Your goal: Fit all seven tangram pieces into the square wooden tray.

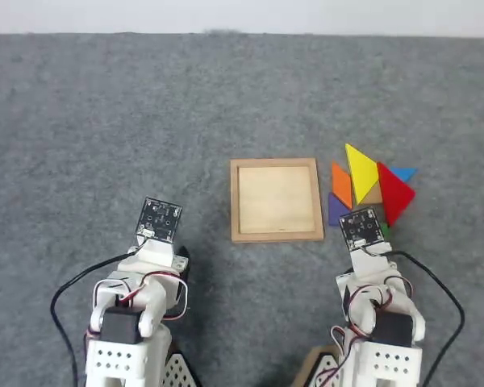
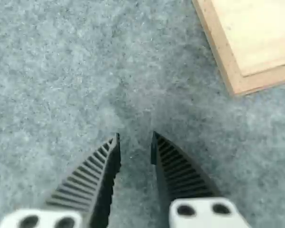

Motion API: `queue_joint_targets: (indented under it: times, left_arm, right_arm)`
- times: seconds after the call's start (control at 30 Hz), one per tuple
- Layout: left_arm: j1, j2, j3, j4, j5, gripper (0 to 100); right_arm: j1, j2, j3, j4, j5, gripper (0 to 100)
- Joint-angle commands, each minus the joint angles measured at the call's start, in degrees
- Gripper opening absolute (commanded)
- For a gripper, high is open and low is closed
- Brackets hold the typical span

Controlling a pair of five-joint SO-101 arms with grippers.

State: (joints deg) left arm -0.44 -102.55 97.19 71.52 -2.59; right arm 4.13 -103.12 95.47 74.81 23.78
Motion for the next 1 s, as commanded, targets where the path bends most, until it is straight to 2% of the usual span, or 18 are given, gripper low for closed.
queue_joint_targets:
  times: [0.0,0.13,0.27,0.37,0.5,0.6,0.83,0.97]
  left_arm:
    - [-0.44,-0.7,-0.75,0.35,0.62,10]
    - [-0.44,-0.7,-0.75,0.35,0.62,10]
    - [-0.44,-0.7,-0.75,0.35,0.62,10]
    - [-0.44,-0.7,-0.75,0.35,0.62,10]
    - [-0.44,-0.7,-0.75,0.35,0.62,10]
    - [-0.44,-0.7,-0.75,0.35,0.62,10]
    - [-0.44,-0.7,-0.75,0.35,0.62,10]
    - [-0.44,-0.7,-0.75,0.35,0.62,10]
  right_arm:
    - [0.13,-0.84,0.97,0.57,0.97,0.8]
    - [1.45,-0.84,0.79,-2.24,1.58,0.8]
    - [5.23,-0.84,-4.48,-7.6,9.05,0.8]
    - [8.22,-0.75,-13.63,-7.08,7.3,1.0]
    - [7.96,3.74,-23.91,-6.46,4.84,4.6]
    - [5.41,15.78,-29.98,-7.6,4.04,5.4]
    - [-1.27,54.37,-49.58,-10.68,1.49,6.4]
    - [-2.51,73.63,-61.54,-9.54,-3.69,15.5]
